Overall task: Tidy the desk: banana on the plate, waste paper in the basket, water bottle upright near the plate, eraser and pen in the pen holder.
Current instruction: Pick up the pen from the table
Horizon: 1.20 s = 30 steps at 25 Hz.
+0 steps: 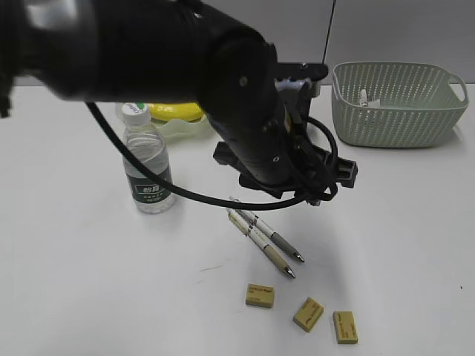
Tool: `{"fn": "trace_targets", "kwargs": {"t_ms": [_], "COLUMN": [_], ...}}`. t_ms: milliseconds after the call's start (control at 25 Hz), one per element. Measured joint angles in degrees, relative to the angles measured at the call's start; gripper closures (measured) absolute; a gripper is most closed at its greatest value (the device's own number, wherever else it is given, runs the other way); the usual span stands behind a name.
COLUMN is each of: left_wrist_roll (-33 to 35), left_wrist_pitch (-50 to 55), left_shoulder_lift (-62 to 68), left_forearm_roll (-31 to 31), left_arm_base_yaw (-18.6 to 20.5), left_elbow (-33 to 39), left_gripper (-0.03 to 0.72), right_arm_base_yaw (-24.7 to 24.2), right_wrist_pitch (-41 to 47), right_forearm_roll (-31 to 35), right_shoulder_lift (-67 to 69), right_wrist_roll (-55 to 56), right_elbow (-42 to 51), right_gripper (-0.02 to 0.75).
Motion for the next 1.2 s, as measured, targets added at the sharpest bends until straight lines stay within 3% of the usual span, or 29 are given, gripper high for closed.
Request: {"fn": "trace_targets", "kwargs": {"t_ms": [280, 480, 680, 1200], "left_wrist_roll": [-29.85, -44.77, -51.89, -56.52], "left_wrist_pitch": [4.46, 6.41, 7.69, 4.8], "left_shoulder_lift": [9.47, 10.85, 11.77, 15.76], "left_forearm_roll": [10.27, 16.39, 18.18, 18.03], "left_arm_base_yaw": [1.52, 1.52, 2.12, 2.35], "left_elbow": [-1.99, -2.06, -2.08, -2.19], "left_gripper": [0.343, 0.353, 0.356, 0.384], "right_arm_base_yaw": [0.0, 0.0, 0.0, 0.0], "right_wrist_pitch": [-2.96, -3.16, -3.38, -3.58], "right_forearm_roll": [0.18, 0.18, 0.18, 0.18], "right_shoulder_lift": [0.0, 0.0, 0.0, 0.0], "right_wrist_roll": [-0.07, -0.07, -0.12, -0.12], "right_elbow": [1.59, 1.8, 1.8, 1.8], "right_gripper": [0.323, 0.323, 0.323, 0.323]}}
